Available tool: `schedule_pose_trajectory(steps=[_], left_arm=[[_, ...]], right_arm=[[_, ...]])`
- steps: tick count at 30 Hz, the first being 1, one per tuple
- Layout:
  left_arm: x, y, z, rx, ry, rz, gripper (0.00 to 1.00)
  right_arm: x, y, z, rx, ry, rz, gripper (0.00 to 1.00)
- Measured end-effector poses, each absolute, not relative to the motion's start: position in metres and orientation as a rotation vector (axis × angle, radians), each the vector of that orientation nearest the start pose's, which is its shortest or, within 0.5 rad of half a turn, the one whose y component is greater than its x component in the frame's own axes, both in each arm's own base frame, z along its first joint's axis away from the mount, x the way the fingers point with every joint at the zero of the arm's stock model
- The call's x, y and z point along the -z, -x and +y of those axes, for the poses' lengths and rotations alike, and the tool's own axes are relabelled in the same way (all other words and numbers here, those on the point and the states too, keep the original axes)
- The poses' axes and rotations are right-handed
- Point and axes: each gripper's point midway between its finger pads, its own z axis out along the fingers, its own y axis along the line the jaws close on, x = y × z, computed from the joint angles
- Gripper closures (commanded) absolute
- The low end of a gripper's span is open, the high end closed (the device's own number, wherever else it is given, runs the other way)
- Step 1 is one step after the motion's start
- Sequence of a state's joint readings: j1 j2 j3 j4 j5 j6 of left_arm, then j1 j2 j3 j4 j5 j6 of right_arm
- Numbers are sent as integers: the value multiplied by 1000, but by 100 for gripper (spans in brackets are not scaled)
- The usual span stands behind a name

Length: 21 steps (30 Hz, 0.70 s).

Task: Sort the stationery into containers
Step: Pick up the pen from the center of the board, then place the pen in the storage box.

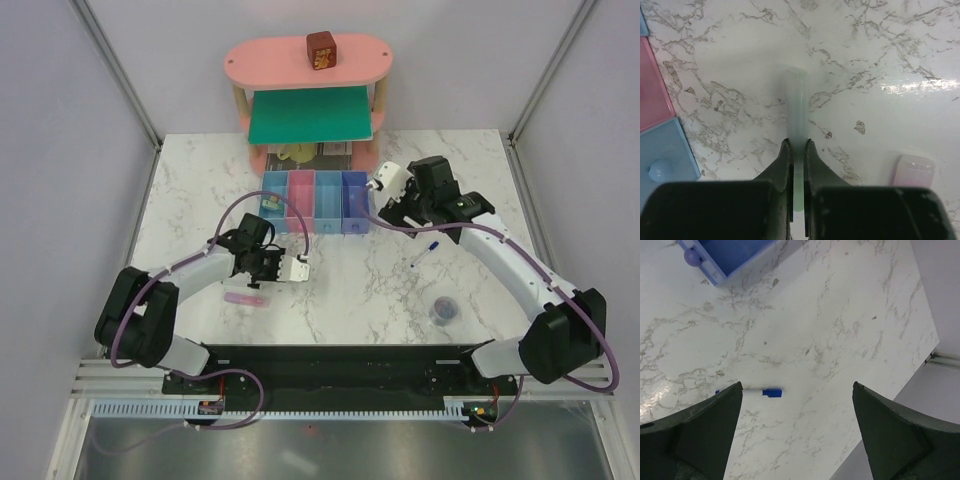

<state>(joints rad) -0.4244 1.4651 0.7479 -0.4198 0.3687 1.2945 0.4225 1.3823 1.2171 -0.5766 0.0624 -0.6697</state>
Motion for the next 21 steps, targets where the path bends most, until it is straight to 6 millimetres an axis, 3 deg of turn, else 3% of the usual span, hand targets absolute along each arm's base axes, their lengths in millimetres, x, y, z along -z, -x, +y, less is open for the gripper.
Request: schedule_pose_trajectory(steps=[3,7,11,15,17,18,21], left_arm=[[-36,-274,-153,199,-1992,1637,98],[-77,-294,-164,161,-1877,1631,98],[-136,-335,-179,85,-1702,1621,98],[-183,-383,-192,21,-1529,1652,98],[-191,-408,-199,-9,-1463,1682,98],[-193,-432,-205,-41,-1401,1725,98],[-181,-461,-210,-89,-1323,1818,98]], right_arm=[[-181,-362,101,201,1136,2077,2],[-159,-367,67,214,1028,2202,2],[-136,-372,44,196,909,2320,2],[-113,-371,39,156,830,2414,2],[-102,-370,43,120,807,2448,2],[-93,-369,46,92,788,2474,2],[-81,-370,50,58,754,2507,2]])
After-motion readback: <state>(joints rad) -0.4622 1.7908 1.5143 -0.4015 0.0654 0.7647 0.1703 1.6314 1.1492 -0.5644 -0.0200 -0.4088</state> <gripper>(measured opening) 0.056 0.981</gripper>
